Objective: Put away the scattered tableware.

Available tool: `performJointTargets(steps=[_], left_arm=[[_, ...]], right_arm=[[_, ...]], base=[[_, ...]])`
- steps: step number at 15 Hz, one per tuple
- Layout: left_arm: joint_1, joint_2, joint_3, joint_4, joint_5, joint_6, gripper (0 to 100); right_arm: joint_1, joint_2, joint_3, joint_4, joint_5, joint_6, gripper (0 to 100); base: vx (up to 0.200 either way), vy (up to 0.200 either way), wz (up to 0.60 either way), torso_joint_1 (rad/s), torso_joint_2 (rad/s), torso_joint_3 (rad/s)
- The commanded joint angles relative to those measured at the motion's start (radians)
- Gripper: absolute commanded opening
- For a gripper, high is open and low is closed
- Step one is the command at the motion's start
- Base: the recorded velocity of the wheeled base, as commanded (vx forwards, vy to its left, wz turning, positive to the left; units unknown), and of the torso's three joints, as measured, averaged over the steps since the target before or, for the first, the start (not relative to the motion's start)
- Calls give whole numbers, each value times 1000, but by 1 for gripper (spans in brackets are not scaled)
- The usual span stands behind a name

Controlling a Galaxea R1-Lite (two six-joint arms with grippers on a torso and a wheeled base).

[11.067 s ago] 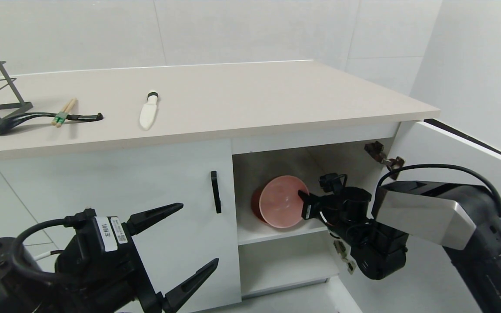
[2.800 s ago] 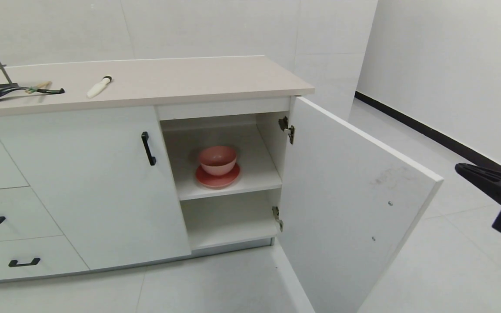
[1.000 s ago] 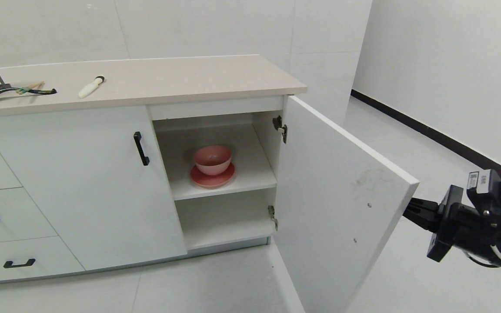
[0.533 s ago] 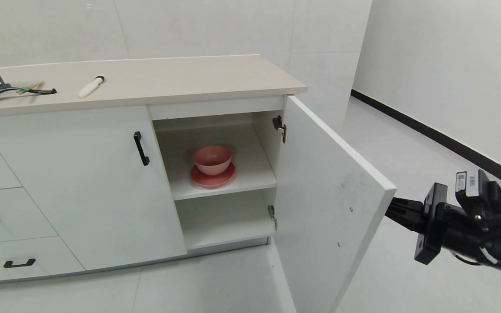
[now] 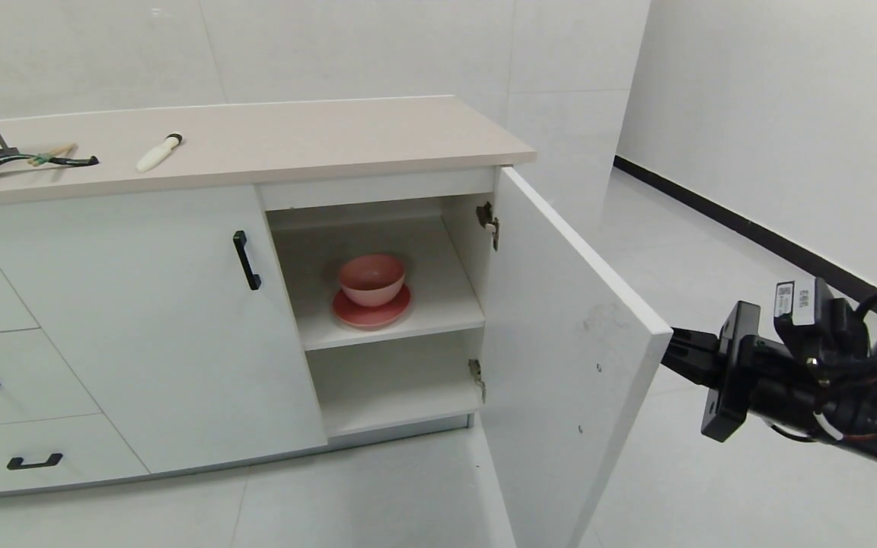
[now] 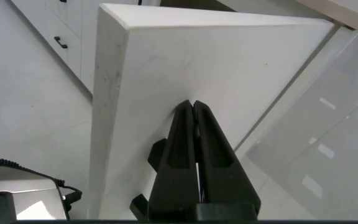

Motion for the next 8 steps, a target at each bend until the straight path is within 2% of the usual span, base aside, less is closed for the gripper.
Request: performJointTargets(steps=[1, 2, 5, 8], left_arm=[[0, 0, 0, 0, 0, 0, 100], [0, 0, 0, -2, 0, 0, 100], [0, 0, 0, -2, 2, 0, 100], [0, 0, 0, -2, 2, 0, 100]], right_arm=[[15, 29, -20, 0, 9, 0, 0], [18, 35, -28, 0, 9, 0, 0], [1, 37, -16, 0, -20, 0, 0], [-48, 46, -26, 0, -23, 0, 0]], base=[[0, 0, 0, 0, 0, 0], [0, 0, 0, 0, 0, 0], [-200, 0, 0, 7, 1, 2], [0, 0, 0, 0, 0, 0]])
